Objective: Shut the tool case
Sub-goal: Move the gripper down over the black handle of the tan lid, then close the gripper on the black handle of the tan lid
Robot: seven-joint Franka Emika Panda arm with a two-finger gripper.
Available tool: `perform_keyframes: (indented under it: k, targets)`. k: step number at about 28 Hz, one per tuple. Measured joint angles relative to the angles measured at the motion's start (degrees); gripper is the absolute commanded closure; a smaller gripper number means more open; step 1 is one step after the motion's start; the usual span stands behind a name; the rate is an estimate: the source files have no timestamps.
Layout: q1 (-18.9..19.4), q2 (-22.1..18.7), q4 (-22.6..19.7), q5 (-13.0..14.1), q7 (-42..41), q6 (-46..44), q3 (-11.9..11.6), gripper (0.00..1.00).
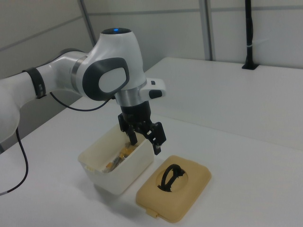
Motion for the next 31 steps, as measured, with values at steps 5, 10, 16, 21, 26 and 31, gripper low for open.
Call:
perform_keyframes:
  k: [5,10,16,21,26,31]
  targets:
    - [0.4,1.4,-1.2,0.0,2.2,7.8,0.1,0.0]
    - [0.5,4.8,-2.4,0.0,3.6,14.0,0.2,0.0]
    - [0.5,10.2,-2.6,0.0,3.8,19.6,0.4,0.0]
    - [0.6,13.9,-2.6,0.0,3.8,22.8,0.6,0.0]
    - [1.2,15.3,-2.6,0.0,3.9,23.2,1.4,0.03]
    - [2.2,15.4,-3.1,0.0,4.1,23.2,1.4,0.14]
